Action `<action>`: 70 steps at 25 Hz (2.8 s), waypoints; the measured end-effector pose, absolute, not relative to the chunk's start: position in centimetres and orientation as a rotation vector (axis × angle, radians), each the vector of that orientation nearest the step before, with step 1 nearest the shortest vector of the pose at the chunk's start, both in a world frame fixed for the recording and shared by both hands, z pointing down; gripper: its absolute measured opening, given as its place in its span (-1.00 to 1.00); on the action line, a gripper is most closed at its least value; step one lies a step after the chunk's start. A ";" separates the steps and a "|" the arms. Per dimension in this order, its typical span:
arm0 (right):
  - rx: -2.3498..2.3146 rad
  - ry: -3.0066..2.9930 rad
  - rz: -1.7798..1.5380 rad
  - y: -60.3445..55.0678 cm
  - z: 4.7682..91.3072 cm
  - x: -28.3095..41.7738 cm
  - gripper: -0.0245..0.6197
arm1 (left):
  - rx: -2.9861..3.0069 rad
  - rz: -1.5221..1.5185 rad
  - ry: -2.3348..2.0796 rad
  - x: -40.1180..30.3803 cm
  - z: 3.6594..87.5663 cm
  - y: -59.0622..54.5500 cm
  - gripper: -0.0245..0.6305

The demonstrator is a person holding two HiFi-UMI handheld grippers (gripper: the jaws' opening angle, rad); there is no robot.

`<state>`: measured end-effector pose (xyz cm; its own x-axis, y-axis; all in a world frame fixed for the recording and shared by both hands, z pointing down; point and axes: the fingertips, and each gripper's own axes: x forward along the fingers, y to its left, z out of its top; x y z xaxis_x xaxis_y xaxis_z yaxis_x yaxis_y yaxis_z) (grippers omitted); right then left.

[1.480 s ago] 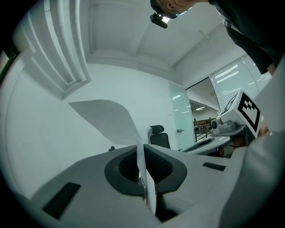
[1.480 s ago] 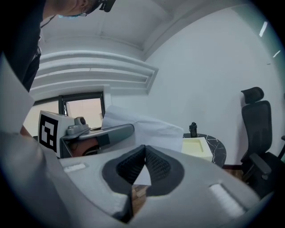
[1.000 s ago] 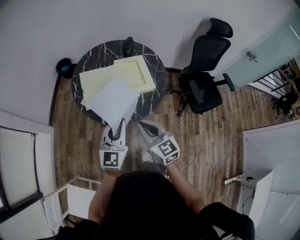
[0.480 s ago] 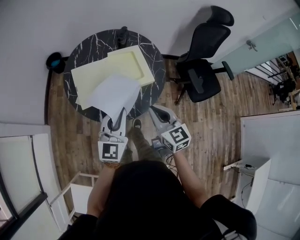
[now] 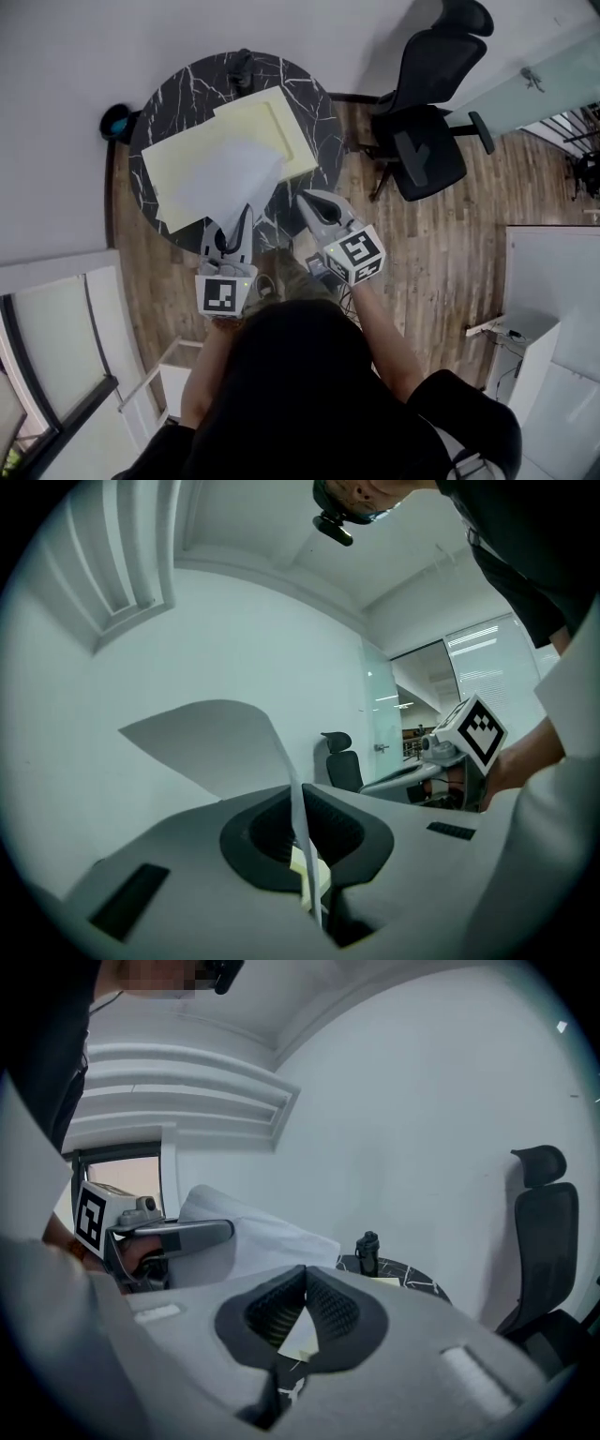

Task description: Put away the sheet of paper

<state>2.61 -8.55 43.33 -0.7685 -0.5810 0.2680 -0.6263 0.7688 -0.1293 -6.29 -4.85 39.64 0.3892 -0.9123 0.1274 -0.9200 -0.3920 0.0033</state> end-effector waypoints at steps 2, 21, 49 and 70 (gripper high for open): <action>0.948 -2.769 0.340 -10.9 43.7 3.2 -0.93 | 2.555 0.180 -1.682 -5.4 39.5 -7.1 -0.91; 0.799 -2.684 0.432 -20.7 51.3 6.9 -0.93 | 2.570 0.126 -1.443 -3.9 45.4 -19.6 -0.91; 0.849 -2.522 0.395 -19.1 53.4 6.1 -0.93 | 1.793 0.452 -1.406 -20.1 72.9 -24.6 -0.91; 0.576 -2.599 0.263 -17.5 51.2 -2.9 -0.93 | 1.777 0.413 -1.410 -21.4 75.8 -27.1 -0.91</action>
<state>-2.88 -17.54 51.22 -0.8053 -0.3514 0.4775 -0.4401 0.8940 -0.0843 -21.42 -27.13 75.79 0.3219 -0.6543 0.6842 -0.9202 -0.0462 0.3887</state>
